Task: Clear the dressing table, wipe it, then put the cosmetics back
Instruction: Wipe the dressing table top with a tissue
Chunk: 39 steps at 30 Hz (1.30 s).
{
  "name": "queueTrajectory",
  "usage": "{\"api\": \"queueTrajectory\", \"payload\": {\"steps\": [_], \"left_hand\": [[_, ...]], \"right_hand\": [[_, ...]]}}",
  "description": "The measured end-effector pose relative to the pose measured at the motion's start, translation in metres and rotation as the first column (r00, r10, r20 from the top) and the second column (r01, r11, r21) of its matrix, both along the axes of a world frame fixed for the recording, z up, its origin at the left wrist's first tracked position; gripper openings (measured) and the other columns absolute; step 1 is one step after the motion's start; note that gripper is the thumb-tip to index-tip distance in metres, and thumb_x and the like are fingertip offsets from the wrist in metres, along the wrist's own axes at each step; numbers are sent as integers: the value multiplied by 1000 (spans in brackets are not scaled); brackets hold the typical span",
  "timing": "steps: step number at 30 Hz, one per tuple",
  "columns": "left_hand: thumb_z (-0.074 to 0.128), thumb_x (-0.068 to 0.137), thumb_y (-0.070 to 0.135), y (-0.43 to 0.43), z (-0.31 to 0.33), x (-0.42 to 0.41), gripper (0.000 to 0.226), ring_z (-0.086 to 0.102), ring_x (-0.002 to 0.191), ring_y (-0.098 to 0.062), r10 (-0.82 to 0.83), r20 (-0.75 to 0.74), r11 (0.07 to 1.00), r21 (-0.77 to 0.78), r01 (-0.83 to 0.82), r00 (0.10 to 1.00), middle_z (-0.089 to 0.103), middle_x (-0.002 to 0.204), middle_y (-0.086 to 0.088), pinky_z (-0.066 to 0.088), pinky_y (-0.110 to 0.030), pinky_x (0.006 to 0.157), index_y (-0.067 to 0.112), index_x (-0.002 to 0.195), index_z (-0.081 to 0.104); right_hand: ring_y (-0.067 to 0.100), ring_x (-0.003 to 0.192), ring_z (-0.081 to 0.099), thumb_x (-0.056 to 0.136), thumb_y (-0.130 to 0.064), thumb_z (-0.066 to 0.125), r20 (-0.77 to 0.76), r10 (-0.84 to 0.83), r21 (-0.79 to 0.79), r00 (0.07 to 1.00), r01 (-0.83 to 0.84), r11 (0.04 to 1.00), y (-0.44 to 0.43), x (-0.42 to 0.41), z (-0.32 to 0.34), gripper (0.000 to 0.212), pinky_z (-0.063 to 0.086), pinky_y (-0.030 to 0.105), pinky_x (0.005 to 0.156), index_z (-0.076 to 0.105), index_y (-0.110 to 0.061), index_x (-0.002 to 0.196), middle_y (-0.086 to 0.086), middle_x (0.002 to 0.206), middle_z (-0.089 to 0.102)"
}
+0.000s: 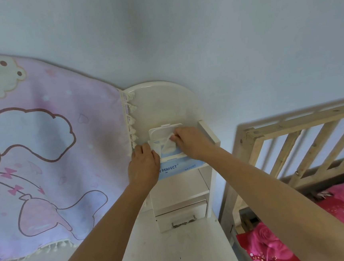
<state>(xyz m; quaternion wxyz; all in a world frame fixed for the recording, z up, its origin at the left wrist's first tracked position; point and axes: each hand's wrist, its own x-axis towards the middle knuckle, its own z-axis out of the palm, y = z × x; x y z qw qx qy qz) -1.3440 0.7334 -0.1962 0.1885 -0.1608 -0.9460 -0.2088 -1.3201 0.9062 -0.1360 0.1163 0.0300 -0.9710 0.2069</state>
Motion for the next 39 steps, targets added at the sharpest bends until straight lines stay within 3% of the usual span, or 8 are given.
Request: {"api": "queueTrajectory", "payload": {"steps": [5,10,15,20,28,31,34,39], "left_hand": [[39,99,19,0,2,1,22,51,88,-30,0,18,1000,17,-1,1000,52,104,-15,37,-35,64,3,111,48],[40,98,19,-1,-1,-2,22,51,88,-30,2,21,999,41,-3,1000,52,104,-16,37,-34,63,3,112,48],[45,96,15,-3,-3,1,28,52,89,-34,-16,27,999,52,15,1000,52,106,-20,37,-36,62,-1,118,49],[43,98,18,-4,-3,3,30,52,92,-34,4,42,999,48,-6,999,53,109,-20,38,-36,65,0,121,48],[42,98,17,-3,-5,3,29,52,93,-35,22,39,997,73,-25,999,53,110,-20,43,-39,69,0,119,49],[40,100,19,-3,-6,4,26,52,91,-35,35,24,995,88,-37,999,55,107,-20,44,-41,69,0,112,51],[36,103,25,-7,-8,7,28,50,89,-31,17,42,988,153,-24,999,57,103,-16,42,-41,71,3,103,53],[41,96,16,-29,-37,42,32,48,116,-36,-5,-138,959,281,44,990,54,127,-18,42,-45,93,5,123,55]], "right_hand": [[19,69,66,102,-48,40,-193,-161,-535,968,34,844,-6,9,13,37,59,44,61,51,-19,83,-1,74,61],[16,67,59,103,-46,40,-423,-120,-415,898,-74,907,-21,26,19,34,56,44,61,53,-21,84,-9,70,57],[16,61,55,104,-34,45,-545,-251,-500,800,-70,863,-22,35,19,29,52,43,58,55,-15,84,-7,64,54],[10,54,44,104,-21,47,-633,-378,-594,675,-112,796,-24,47,43,22,37,21,53,54,-17,84,-7,61,48],[6,64,50,104,-22,46,-703,-511,-670,496,-218,710,-21,79,98,17,44,22,62,56,-18,90,-14,72,54],[5,60,51,104,-28,47,-632,-426,-660,647,-161,734,-17,79,89,20,45,24,60,56,-19,88,-18,65,58],[2,58,49,103,-37,46,-314,-325,-619,892,67,782,-14,72,26,24,41,26,60,57,-23,87,-10,67,63],[13,76,56,103,-38,43,170,-192,-543,967,254,801,-19,93,-84,22,37,20,60,58,-22,96,-11,80,57]]}}
